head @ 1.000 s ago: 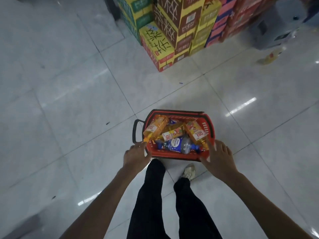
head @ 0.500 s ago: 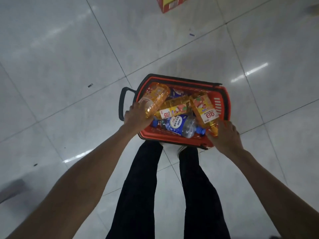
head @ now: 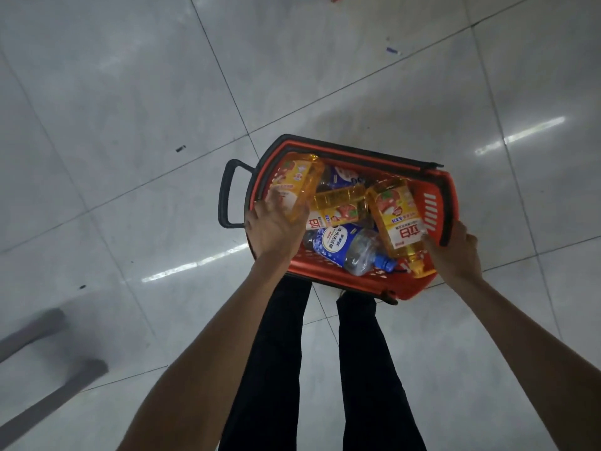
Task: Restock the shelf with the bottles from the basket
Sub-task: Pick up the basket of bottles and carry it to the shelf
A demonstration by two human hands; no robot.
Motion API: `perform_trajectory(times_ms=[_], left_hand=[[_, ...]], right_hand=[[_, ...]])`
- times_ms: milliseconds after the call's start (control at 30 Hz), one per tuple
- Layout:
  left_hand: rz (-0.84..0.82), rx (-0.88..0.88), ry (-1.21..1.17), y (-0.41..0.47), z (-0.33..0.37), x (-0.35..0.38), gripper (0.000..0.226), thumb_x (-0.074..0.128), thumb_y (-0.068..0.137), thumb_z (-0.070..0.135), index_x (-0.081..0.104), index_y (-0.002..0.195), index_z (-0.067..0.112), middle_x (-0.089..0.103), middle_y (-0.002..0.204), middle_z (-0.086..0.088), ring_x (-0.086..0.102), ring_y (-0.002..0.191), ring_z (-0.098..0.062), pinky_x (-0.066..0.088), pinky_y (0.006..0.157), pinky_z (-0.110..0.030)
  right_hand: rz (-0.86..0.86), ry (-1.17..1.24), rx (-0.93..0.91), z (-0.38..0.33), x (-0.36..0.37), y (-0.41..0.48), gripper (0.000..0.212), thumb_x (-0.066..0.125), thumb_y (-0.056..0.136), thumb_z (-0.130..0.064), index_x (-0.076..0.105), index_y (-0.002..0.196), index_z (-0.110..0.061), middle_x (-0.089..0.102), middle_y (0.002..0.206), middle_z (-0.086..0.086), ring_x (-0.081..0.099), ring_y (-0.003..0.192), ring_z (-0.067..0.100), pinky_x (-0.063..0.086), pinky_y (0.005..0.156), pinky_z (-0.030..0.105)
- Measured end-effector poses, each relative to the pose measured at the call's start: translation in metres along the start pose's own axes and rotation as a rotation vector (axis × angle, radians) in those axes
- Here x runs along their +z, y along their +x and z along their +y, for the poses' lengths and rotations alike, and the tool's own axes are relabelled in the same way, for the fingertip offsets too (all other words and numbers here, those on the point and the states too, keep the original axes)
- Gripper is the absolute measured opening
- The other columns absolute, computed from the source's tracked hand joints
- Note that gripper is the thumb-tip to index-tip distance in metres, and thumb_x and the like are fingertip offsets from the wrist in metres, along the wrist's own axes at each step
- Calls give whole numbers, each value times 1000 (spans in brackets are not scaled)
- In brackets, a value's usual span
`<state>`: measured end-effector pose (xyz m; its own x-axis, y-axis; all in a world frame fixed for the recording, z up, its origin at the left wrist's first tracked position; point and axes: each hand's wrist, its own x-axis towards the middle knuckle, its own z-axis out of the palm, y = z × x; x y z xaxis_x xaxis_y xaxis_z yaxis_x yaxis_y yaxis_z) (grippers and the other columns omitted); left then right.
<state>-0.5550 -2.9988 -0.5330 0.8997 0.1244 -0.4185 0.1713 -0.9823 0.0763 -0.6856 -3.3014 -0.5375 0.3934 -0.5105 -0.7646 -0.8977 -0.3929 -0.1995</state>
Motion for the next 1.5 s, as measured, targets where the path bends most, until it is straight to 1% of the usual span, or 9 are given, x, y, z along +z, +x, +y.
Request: perform_trajectory(times_ms=[200,333,500,667,833,967,1133,1333,1500], left_hand=[[-32,8,-78,33,-6,-16,30,49,103,35,65,123,19,69,114,-10,65,105,-30,61,80,-49],[-109,1,-80,70,-19,-22,28,50,103,40,62,116,19,70,93,2,70,78,-22,61,67,-37],[-240,-96,-159,105,-26,-22,39,52,101,42,56,130,16,64,94,5,58,63,-5,43,51,-23],[-321,-169,-215,114,-38,-11,66,48,89,69,59,126,16,69,104,-1,69,81,-16,56,63,-30],[-469,-222,-539,117,-53,1,54,60,99,53,55,137,15,70,92,7,69,79,-7,50,59,-22],[-452,-249,-574,126,-59,9,50,59,100,51,58,134,14,69,89,10,68,77,-5,49,59,-19],[-487,-280,-546,135,-57,13,44,59,99,53,63,118,14,71,85,5,69,75,-12,49,61,-24],[-609,-395,-647,147,-48,10,56,69,91,57,67,119,9,76,85,-5,73,70,-17,53,61,-26],[-631,-428,-665,144,-58,2,68,60,90,71,68,122,11,78,94,-8,76,82,-24,56,69,-31]], right_hand=[[8,119,47,0,3,19,80,61,86,-70,40,144,-20,53,131,15,55,106,27,49,87,44],[42,168,88,-1,7,21,80,67,87,-63,36,145,-18,51,133,17,60,113,37,54,93,53],[101,166,162,-3,13,24,84,71,88,-55,32,150,-14,45,140,21,54,121,42,49,97,55],[50,333,249,7,23,35,75,74,86,-45,41,145,-14,59,131,15,61,117,39,53,92,51],[62,362,254,9,25,42,65,75,89,-36,43,136,-5,56,110,9,56,96,30,51,88,48],[75,294,253,11,27,50,64,79,86,-38,46,129,-4,58,108,11,58,92,32,54,89,52],[-27,117,205,14,14,69,40,69,92,-45,52,108,-12,65,98,13,63,85,33,58,83,48],[-41,8,217,16,15,79,44,65,95,-48,61,119,-11,70,99,12,67,83,32,61,82,48],[-78,-19,209,3,3,73,43,66,95,-46,61,120,-11,65,91,8,62,71,24,56,67,35]])
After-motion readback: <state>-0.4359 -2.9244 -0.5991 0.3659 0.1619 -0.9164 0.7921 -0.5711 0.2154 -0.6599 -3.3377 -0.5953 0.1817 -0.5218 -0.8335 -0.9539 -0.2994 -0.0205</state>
